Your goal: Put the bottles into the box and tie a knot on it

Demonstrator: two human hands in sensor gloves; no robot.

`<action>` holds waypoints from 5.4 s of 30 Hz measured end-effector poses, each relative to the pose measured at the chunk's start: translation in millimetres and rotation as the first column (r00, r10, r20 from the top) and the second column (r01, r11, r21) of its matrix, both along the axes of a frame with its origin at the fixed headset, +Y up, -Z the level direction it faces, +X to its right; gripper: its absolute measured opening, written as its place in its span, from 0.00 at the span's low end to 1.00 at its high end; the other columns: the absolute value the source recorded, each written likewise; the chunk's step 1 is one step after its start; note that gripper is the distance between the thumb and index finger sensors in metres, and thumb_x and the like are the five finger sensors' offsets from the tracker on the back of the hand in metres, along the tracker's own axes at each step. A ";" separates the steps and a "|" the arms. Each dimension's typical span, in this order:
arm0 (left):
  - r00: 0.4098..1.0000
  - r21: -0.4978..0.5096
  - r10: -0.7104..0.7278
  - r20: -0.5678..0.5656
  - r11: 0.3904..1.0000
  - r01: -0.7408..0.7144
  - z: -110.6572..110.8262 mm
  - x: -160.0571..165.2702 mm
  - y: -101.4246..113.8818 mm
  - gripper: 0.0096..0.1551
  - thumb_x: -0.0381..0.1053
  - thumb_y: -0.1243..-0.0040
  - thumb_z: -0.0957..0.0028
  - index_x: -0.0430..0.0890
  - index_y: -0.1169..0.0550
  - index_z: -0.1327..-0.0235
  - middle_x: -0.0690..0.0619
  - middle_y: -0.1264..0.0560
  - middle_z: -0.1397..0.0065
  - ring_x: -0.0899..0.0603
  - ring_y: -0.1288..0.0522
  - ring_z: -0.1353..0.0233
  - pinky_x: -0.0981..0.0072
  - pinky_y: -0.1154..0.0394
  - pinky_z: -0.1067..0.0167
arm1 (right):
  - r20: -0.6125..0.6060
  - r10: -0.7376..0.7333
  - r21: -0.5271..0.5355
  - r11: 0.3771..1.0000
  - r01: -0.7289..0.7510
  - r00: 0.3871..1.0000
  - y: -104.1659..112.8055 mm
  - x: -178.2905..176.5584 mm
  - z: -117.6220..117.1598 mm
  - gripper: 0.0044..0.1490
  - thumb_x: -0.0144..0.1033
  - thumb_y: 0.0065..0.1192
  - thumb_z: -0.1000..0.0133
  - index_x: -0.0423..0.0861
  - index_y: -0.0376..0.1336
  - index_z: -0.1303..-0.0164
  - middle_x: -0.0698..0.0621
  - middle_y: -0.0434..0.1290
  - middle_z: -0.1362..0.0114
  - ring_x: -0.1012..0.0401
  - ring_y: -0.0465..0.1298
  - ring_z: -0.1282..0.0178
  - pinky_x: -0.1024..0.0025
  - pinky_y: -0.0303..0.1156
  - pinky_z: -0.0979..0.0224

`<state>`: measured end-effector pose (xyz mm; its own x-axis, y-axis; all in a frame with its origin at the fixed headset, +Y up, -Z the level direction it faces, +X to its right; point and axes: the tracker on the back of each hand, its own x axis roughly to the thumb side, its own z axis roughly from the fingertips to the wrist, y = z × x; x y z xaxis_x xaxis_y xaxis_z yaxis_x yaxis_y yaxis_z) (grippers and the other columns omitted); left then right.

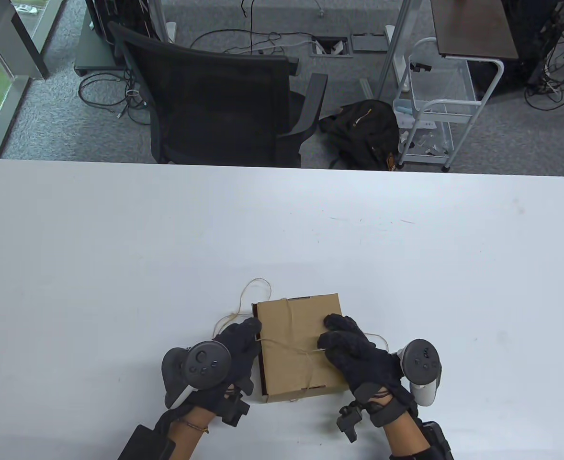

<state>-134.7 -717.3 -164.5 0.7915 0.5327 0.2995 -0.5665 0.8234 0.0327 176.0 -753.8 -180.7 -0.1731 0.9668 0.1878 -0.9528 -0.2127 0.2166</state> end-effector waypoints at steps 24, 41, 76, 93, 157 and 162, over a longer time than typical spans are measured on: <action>0.955 -0.019 -0.287 0.074 0.957 0.289 8.4 3.7 -4.0 0.29 0.51 0.27 0.51 0.41 0.15 0.37 0.45 0.11 0.51 0.43 0.08 0.58 0.50 0.12 0.57 | 0.281 0.639 0.163 0.703 -0.692 0.716 16.2 21.3 0.2 0.22 0.33 0.74 0.52 0.39 0.81 0.51 0.38 0.86 0.47 0.46 0.86 0.54 0.49 0.84 0.52; 0.937 -0.101 -0.329 0.117 0.935 0.341 -0.5 8.9 -40.6 0.26 0.52 0.31 0.49 0.44 0.14 0.40 0.43 0.31 0.13 0.24 0.32 0.20 0.28 0.31 0.32 | 0.085 0.861 0.277 0.463 -0.842 0.502 -15.1 -4.7 -10.7 0.25 0.31 0.72 0.51 0.34 0.77 0.47 0.37 0.70 0.24 0.34 0.59 0.24 0.32 0.55 0.27; 0.906 -0.346 0.423 -0.035 0.845 -0.408 -26.4 -15.7 -35.9 0.26 0.55 0.37 0.44 0.38 0.20 0.42 0.32 0.19 0.33 0.29 0.14 0.39 0.37 0.19 0.42 | 0.113 0.245 -0.095 0.967 -0.235 0.963 -6.7 33.2 -11.6 0.25 0.37 0.62 0.46 0.31 0.69 0.51 0.39 0.81 0.50 0.39 0.80 0.46 0.38 0.75 0.42; 0.963 -0.186 0.269 -0.001 0.946 -0.265 -10.8 -9.0 -11.4 0.26 0.53 0.33 0.46 0.38 0.17 0.41 0.34 0.29 0.18 0.19 0.29 0.24 0.22 0.33 0.34 | 0.058 0.628 0.261 0.740 -0.619 0.776 45.4 5.5 10.2 0.24 0.26 0.70 0.50 0.32 0.74 0.46 0.33 0.76 0.33 0.33 0.72 0.34 0.30 0.63 0.33; 0.999 0.022 -0.028 0.033 0.999 0.028 6.5 -0.4 -6.1 0.25 0.55 0.33 0.46 0.46 0.19 0.39 0.34 0.31 0.17 0.19 0.33 0.21 0.20 0.36 0.33 | 0.112 0.644 0.189 0.734 -0.652 0.757 44.9 0.5 7.9 0.23 0.38 0.75 0.51 0.44 0.78 0.48 0.42 0.87 0.57 0.57 0.88 0.70 0.65 0.87 0.68; 0.999 -0.008 -0.018 0.028 1.000 0.018 4.0 -2.8 -9.4 0.24 0.55 0.32 0.47 0.47 0.19 0.39 0.33 0.29 0.17 0.21 0.30 0.22 0.22 0.34 0.33 | -0.031 0.256 0.027 0.966 -0.256 0.966 24.1 22.3 -4.5 0.25 0.41 0.76 0.52 0.40 0.79 0.50 0.45 0.88 0.62 0.59 0.88 0.74 0.66 0.86 0.71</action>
